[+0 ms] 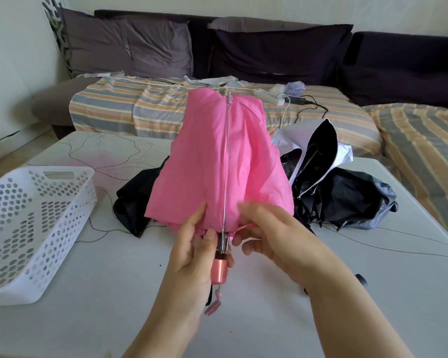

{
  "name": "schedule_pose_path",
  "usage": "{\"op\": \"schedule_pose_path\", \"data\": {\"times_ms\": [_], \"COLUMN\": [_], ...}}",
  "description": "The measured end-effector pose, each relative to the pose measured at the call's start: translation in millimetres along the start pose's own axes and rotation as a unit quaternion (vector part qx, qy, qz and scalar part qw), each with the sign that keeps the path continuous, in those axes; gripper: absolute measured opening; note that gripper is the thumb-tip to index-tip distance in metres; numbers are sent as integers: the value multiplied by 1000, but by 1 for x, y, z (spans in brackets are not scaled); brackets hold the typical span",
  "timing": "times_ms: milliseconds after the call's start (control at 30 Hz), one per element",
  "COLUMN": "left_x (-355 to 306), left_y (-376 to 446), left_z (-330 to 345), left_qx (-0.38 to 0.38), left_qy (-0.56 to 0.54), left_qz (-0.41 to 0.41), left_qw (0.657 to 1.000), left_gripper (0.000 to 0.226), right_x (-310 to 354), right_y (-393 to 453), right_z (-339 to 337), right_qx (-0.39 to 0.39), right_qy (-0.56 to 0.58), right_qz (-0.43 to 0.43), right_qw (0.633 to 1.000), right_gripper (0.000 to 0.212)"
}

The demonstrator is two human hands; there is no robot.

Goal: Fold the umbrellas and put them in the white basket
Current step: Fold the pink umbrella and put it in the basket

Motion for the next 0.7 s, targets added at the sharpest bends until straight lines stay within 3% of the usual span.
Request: {"op": "schedule_pose_path", "data": {"times_ms": [100, 167, 233, 367, 567, 700], "left_x": [-1, -2, -1, 1, 3, 3], "left_y": [-4, -7, -10, -11, -16, -19], "left_z": [3, 8, 15, 21, 27, 19], "left_qx": [20, 40, 61, 77, 72, -39], "left_qy": [40, 62, 69, 98, 137, 125], "left_qz": [-8, -6, 14, 29, 9, -16], "left_qw": [999, 997, 996, 992, 988, 991], "left_gripper": [34, 38, 38, 39, 44, 19], "right_x": [-1, -3, -4, -9, -20, -21], "right_y": [9, 12, 13, 12, 15, 18], "right_z": [-6, -5, 0, 4, 5, -2], "right_qx": [-104, -157, -170, -187, -234, -268], "right_qy": [-73, -106, -89, 20, 120, 113], "right_qz": [20, 29, 25, 38, 55, 25], "right_qw": [992, 982, 981, 981, 963, 957], "right_gripper": [86, 96, 84, 38, 22, 13]}}
Point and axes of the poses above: each hand's wrist, its own y-axis towards the middle knuckle, its own z-axis out of the palm, x = y × z, the point moved 5 cm from there along y, towards the middle knuckle, and after that the axes turned 4 degrees about z, right-handed, at the moved point
